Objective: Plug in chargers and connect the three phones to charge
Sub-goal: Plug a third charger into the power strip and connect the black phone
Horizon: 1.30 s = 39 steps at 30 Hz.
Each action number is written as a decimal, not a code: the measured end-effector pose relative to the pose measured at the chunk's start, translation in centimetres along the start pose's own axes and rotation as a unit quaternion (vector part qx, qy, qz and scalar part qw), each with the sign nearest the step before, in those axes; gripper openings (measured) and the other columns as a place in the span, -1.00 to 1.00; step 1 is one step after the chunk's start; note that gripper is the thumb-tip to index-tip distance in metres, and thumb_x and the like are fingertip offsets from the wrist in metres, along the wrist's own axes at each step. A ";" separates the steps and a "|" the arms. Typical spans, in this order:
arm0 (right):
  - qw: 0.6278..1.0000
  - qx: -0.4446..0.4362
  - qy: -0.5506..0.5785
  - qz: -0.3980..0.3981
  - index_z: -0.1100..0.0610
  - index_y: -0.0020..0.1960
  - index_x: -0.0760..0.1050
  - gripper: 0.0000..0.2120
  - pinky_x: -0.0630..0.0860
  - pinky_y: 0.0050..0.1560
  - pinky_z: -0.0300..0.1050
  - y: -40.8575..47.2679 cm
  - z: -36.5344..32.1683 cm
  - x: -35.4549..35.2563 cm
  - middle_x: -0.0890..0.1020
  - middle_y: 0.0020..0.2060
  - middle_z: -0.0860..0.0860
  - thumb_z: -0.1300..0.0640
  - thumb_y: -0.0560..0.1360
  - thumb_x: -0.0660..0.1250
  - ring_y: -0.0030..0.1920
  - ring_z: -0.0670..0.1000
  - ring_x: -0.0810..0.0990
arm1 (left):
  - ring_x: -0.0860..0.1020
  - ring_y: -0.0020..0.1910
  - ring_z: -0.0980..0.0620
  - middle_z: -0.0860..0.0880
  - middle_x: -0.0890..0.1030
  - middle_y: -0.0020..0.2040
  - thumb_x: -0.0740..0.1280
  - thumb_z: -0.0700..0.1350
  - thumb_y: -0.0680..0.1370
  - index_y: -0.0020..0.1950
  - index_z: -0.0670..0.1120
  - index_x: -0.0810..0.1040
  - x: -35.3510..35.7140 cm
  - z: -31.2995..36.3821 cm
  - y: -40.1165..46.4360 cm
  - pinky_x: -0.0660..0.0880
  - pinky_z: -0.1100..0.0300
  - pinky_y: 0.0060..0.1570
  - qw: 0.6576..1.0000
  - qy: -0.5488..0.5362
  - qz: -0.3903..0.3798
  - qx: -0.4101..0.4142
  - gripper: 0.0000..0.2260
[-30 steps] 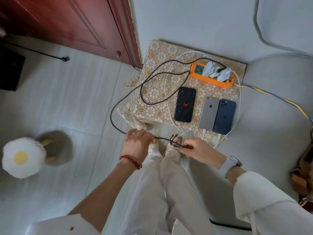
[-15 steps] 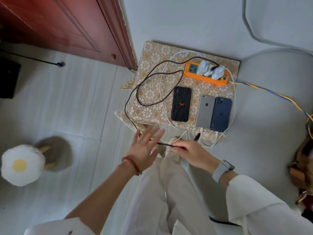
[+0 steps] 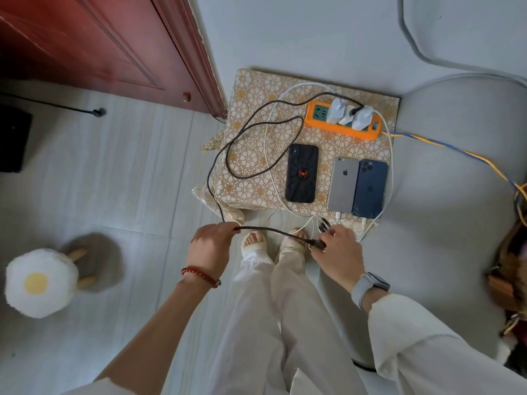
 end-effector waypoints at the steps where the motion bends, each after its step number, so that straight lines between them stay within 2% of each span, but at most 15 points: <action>1: 0.998 0.046 -0.031 0.000 0.09 0.05 0.53 -0.75 0.43 0.06 0.06 0.1 0.7 -0.2 0.45 0.07 0.12 -0.01 0.47 0.22 0.15 0.18 0.37 | 0.54 -0.46 -0.12 -0.11 0.60 -0.44 0.26 -0.28 0.41 -0.19 -0.19 0.60 -0.2 -0.2 -0.1 0.46 0.13 -0.33 1.000 0.003 0.009 0.000 -0.88; 4: 0.987 0.154 0.018 -0.037 0.05 0.05 0.46 -0.81 0.42 0.00 0.05 0.2 2.5 -0.8 0.46 -0.01 0.14 0.03 0.50 0.18 0.06 0.23 0.44 | 0.54 -0.48 -0.10 -0.10 0.59 -0.46 0.20 -0.18 0.47 -0.20 -0.19 0.61 -0.2 -0.4 -0.3 0.49 0.15 -0.27 0.998 0.044 -0.003 0.045 -0.80; 6: 0.950 0.187 0.238 -0.082 0.07 -0.06 0.37 -0.94 0.43 -0.18 -0.05 0.7 2.9 -0.6 0.44 -0.21 0.10 0.18 0.52 0.14 -0.21 0.14 0.50 | 0.52 -0.51 -0.09 -0.08 0.56 -0.49 0.19 -0.19 0.46 -0.22 -0.19 0.61 -0.1 -0.3 -0.2 0.52 0.16 -0.28 0.995 0.067 -0.016 0.077 -0.79; 7: 0.889 0.208 0.399 -0.088 0.10 -0.13 0.33 -0.87 0.46 -0.28 -0.10 0.8 2.6 -0.5 0.40 -0.29 0.10 0.29 0.53 0.10 -0.34 0.07 0.48 | 0.51 -0.53 -0.09 -0.08 0.54 -0.51 0.22 -0.21 0.45 -0.23 -0.19 0.61 0.0 -0.3 -0.1 0.52 0.15 -0.31 0.993 0.078 -0.022 0.083 -0.82; 9: 0.698 0.233 0.676 -0.037 0.15 -0.17 0.33 -0.72 0.57 -0.22 -0.18 1.2 2.7 -0.8 0.39 -0.30 0.12 0.48 0.50 0.01 -0.31 0.03 0.52 | 0.49 -0.55 -0.09 -0.08 0.52 -0.53 0.28 -0.28 0.40 -0.23 -0.19 0.61 0.2 -0.3 0.1 0.52 0.15 -0.36 0.992 0.091 -0.032 0.084 -0.89; 12: 0.440 0.238 0.865 0.016 0.19 -0.20 0.34 -0.72 0.56 -0.04 -0.09 1.7 3.1 -1.4 0.42 -0.29 0.09 0.45 0.45 -0.07 -0.17 0.07 0.54 | 0.47 -0.57 -0.08 -0.07 0.51 -0.54 0.42 -0.39 0.30 -0.22 -0.16 0.62 1.0 -0.6 0.3 0.48 0.19 -0.41 0.986 0.109 -0.080 0.098 -0.84; 14: 0.383 0.251 0.888 0.038 0.19 -0.24 0.33 -0.79 0.55 -0.29 -0.20 2.1 3.6 -1.7 0.44 -0.31 0.07 0.30 0.52 0.01 -0.28 0.01 0.51 | 0.46 -0.58 -0.07 -0.06 0.48 -0.55 0.46 -0.43 0.22 -0.23 -0.13 0.62 1.4 -0.8 0.2 0.47 0.20 -0.41 0.980 0.134 -0.101 0.108 -0.75; 19: 0.517 0.219 0.826 0.046 0.08 -0.18 0.36 -0.74 0.34 -0.40 -0.23 3.0 4.0 -2.6 0.38 -0.63 -0.06 -0.02 0.59 0.07 -0.54 -0.07 0.40 | 0.48 -0.57 -0.08 -0.06 0.50 -0.55 0.48 -0.43 0.20 -0.24 -0.10 0.64 2.2 -1.5 0.4 0.50 0.16 -0.37 0.976 0.169 -0.116 0.075 -0.72; 21: 0.560 0.202 0.803 0.041 0.11 -0.13 0.39 -0.83 0.36 -0.34 -0.20 3.3 3.8 -3.2 0.45 -0.50 -0.02 0.10 0.59 0.10 -0.45 -0.04 0.45 | 0.48 -0.58 -0.08 -0.06 0.49 -0.56 0.49 -0.42 0.18 -0.26 -0.10 0.64 2.5 -1.7 0.5 0.49 0.16 -0.39 0.972 0.186 -0.127 0.070 -0.72; 24: 0.560 0.182 0.807 0.043 0.19 -0.12 0.39 -0.87 0.46 -0.24 -0.16 3.7 3.7 -4.3 0.48 -0.30 0.06 0.27 0.55 0.09 -0.30 0.01 0.52 | 0.49 -0.55 -0.09 -0.07 0.52 -0.53 0.48 -0.41 0.22 -0.24 -0.10 0.64 3.1 -2.6 0.6 0.49 0.12 -0.36 0.966 0.215 -0.131 0.052 -0.75; 28: 0.649 0.148 0.743 0.066 0.11 -0.10 0.38 -0.89 0.51 -0.23 -0.08 3.8 3.5 -5.7 0.48 -0.34 0.07 0.18 0.58 0.13 -0.36 0.05 0.52 | 0.54 0.01 -0.05 -0.01 0.61 -0.02 0.18 -0.22 0.53 0.17 0.03 0.49 4.8 -4.5 0.2 0.28 0.03 0.27 0.943 0.242 -0.224 -0.048 -0.72; 30: 0.711 0.120 0.690 0.065 0.13 -0.11 0.40 -0.88 0.49 -0.32 -0.07 3.6 2.9 -6.0 0.47 -0.35 0.09 0.21 0.57 0.14 -0.44 0.03 0.50 | 0.48 0.15 -0.01 0.02 0.55 0.15 0.15 -0.14 0.55 0.26 0.05 0.41 5.5 -4.5 0.2 0.22 0.06 0.33 0.938 0.214 -0.258 -0.086 -0.70; 33: 0.765 0.075 0.637 0.058 0.14 -0.15 0.41 -0.87 0.49 -0.39 -0.06 3.1 1.6 -5.8 0.49 -0.39 0.09 0.26 0.56 0.15 -0.53 -0.04 0.52 | 0.49 0.17 -0.05 -0.05 0.53 0.22 0.18 -0.11 0.54 0.27 -0.02 0.42 6.2 -2.7 1.1 0.35 0.07 0.24 0.951 0.118 -0.259 -0.119 -0.70; 35: 0.792 0.052 0.607 0.039 0.12 -0.16 0.41 -0.85 0.55 -0.37 -0.01 2.7 0.8 -5.2 0.54 -0.40 0.09 0.27 0.55 0.16 -0.51 -0.04 0.58 | 0.54 0.09 -0.04 -0.07 0.59 0.12 0.22 -0.13 0.53 0.20 -0.09 0.50 6.1 -0.6 1.9 0.43 0.13 0.13 0.959 -0.046 -0.209 -0.188 -0.74; 39: 0.807 0.024 0.589 -0.019 0.18 -0.14 0.41 -0.91 0.57 -0.43 -0.18 1.7 -1.0 -3.5 0.64 -0.38 0.16 0.29 0.52 0.19 -0.41 0.07 0.66 | 0.56 -0.09 0.07 0.01 0.62 -0.10 0.29 -0.08 0.50 0.00 0.00 0.59 6.0 4.7 4.1 0.51 0.21 -0.09 0.853 -0.405 -0.167 -0.284 -0.87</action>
Point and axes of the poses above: each hand's wrist, its own y-axis towards the middle knuckle, its own x-axis out of the palm, z = x × y, the point moved 4 cm from there along y, towards the middle knuckle
